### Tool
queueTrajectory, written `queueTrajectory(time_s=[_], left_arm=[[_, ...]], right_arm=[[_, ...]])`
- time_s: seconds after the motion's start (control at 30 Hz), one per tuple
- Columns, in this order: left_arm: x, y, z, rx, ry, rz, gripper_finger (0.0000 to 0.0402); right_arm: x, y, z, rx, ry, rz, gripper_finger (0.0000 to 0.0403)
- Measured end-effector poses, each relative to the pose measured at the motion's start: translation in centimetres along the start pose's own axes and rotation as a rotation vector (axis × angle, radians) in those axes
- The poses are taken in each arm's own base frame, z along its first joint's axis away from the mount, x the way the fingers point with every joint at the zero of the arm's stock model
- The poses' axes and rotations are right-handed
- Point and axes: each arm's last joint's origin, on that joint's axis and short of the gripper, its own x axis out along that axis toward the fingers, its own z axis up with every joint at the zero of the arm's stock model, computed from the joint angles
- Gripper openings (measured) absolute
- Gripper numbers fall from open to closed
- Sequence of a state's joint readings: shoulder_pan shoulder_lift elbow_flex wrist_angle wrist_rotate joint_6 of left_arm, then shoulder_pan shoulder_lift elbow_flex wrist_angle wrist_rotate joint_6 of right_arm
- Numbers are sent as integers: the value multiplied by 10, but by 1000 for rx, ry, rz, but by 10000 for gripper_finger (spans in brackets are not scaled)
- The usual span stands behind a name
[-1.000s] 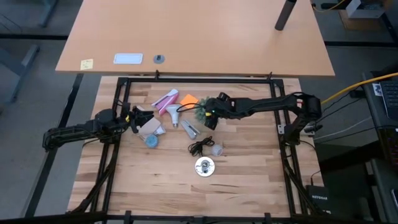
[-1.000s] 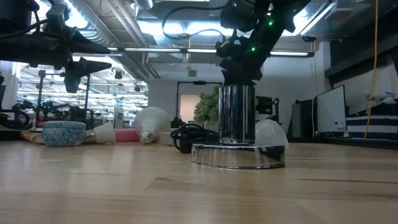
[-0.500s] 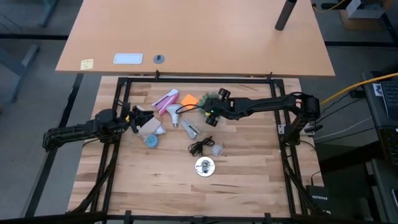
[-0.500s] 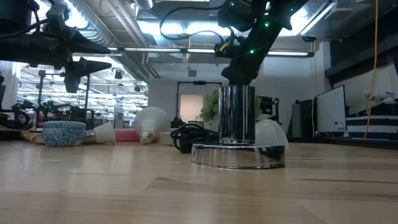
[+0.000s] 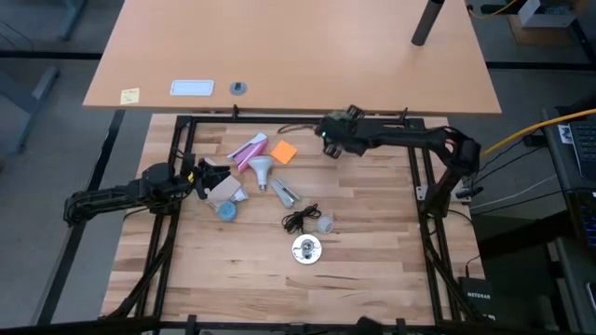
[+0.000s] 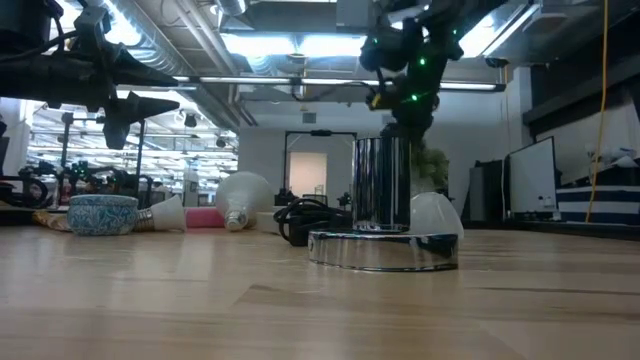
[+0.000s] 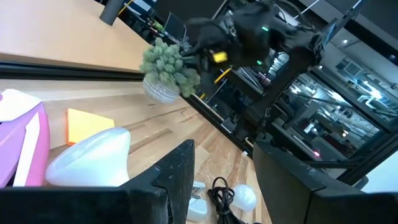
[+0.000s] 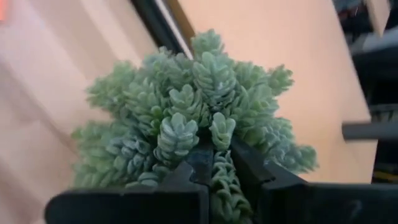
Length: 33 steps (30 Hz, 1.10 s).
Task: Screw lightbulb
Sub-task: Move the gray vase plant to the top right of the table
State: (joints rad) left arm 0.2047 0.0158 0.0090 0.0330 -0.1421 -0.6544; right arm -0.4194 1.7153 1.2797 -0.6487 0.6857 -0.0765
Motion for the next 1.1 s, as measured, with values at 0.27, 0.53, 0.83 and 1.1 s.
queueTrajectory(time_s=[0.27, 0.53, 0.83, 1.1], left_arm=[[0, 0, 0, 0, 0, 0, 155], [0, 0, 0, 0, 0, 0, 155], [0, 0, 0, 0, 0, 0, 155], [0, 0, 0, 0, 0, 0, 155]], right_arm=[[35, -40, -9, 145, 71, 116, 39], [52, -44, -11, 173, 95, 164, 49], [52, -42, -11, 173, 97, 212, 58], [52, -40, -12, 178, 95, 271, 72]])
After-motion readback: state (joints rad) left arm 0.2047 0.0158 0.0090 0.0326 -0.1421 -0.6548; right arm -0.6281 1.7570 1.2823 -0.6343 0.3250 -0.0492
